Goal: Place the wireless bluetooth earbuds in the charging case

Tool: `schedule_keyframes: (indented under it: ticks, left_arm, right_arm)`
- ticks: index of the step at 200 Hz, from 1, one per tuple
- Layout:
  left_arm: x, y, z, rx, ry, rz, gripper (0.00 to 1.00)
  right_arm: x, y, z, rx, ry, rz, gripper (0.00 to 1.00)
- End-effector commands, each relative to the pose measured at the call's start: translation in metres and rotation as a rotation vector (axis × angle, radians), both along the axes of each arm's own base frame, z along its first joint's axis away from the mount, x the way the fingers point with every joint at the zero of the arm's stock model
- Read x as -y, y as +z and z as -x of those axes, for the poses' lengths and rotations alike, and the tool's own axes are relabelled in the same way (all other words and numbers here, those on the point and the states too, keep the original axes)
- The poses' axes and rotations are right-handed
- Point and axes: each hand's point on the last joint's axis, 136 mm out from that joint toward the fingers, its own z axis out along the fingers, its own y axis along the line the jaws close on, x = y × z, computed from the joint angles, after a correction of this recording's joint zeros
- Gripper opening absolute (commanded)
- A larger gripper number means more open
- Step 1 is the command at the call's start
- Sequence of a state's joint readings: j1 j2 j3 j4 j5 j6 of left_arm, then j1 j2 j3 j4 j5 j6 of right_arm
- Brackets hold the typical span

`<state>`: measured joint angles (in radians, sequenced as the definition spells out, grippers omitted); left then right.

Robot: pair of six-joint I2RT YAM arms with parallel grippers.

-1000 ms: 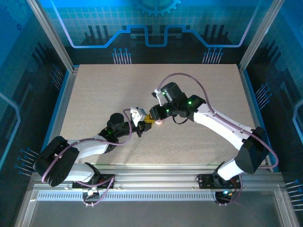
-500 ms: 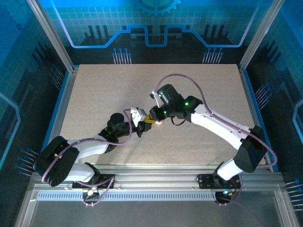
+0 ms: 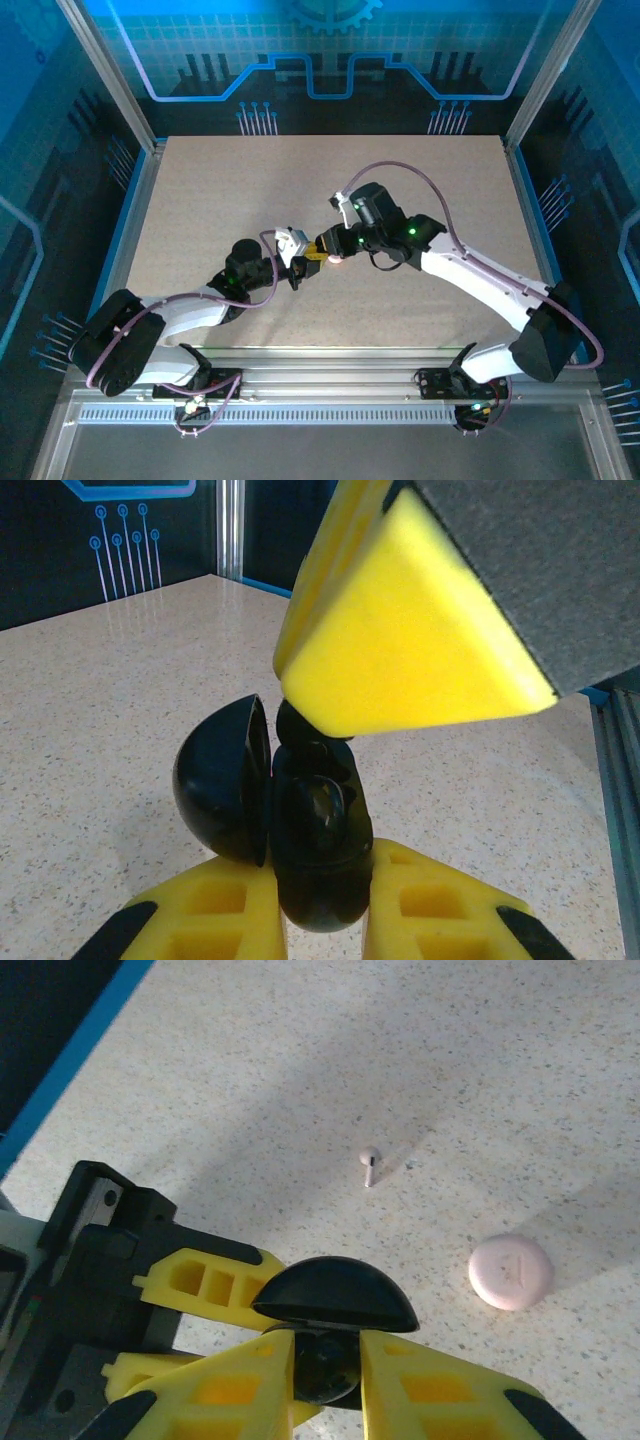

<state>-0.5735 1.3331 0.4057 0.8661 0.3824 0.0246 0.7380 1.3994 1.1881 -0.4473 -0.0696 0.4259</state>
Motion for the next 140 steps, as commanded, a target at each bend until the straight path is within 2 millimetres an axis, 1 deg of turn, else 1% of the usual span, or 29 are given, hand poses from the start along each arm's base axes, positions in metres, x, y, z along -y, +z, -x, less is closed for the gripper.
schedule_keyframes:
  ticks: [1,31,67,140]
  left_arm:
    - [0.0046,0.0299,-0.0010,0.076,-0.014,0.059,0.18]
    - [0.0047,0.0302,-0.0005,0.077,-0.017,0.064,0.18]
    - [0.0044,0.0311,-0.0003,0.080,-0.016,0.066,0.18]
    - [0.0044,0.0312,0.0002,0.082,-0.017,0.067,0.18]
  right_arm:
    - [-0.0005,0.0134,-0.0019,0.011,-0.003,-0.109,0.23]
    - [-0.0006,0.0165,-0.0021,0.001,0.007,-0.192,0.23]
    - [0.0005,0.0173,-0.0021,-0.018,0.008,-0.245,0.23]
    - [0.0033,0.0115,0.0017,-0.075,0.022,-0.289,0.23]
